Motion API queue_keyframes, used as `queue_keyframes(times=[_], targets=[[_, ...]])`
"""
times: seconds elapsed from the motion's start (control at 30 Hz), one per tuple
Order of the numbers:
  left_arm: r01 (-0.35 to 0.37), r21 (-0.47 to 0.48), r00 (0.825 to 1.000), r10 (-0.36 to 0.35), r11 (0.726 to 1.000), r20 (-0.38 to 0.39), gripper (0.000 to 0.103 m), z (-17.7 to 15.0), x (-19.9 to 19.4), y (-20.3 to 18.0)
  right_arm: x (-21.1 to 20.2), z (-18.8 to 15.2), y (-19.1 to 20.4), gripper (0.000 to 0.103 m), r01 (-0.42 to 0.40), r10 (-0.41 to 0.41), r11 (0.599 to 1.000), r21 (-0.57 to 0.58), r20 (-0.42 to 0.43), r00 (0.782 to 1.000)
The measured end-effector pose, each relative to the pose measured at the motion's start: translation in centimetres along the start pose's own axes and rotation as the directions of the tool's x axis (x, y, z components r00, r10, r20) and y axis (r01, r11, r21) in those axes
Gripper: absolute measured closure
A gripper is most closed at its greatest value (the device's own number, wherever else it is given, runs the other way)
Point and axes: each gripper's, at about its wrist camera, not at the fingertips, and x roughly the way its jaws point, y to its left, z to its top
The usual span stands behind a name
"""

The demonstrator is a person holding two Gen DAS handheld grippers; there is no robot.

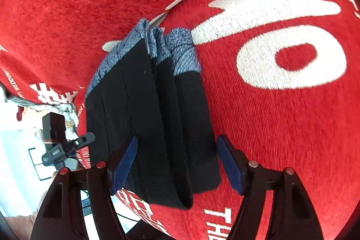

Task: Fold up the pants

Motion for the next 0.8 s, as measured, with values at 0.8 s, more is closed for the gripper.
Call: queue_keyframes(times=[0.8], targets=[[-0.053, 0.026, 0.988, 0.049, 0.998, 0.146, 0.029, 0.5, -0.2, -3.5, -0.3, 1.7, -1.2, 0.056, -0.129, 0.129, 0.991, -0.025, -0.013, 0.992]])
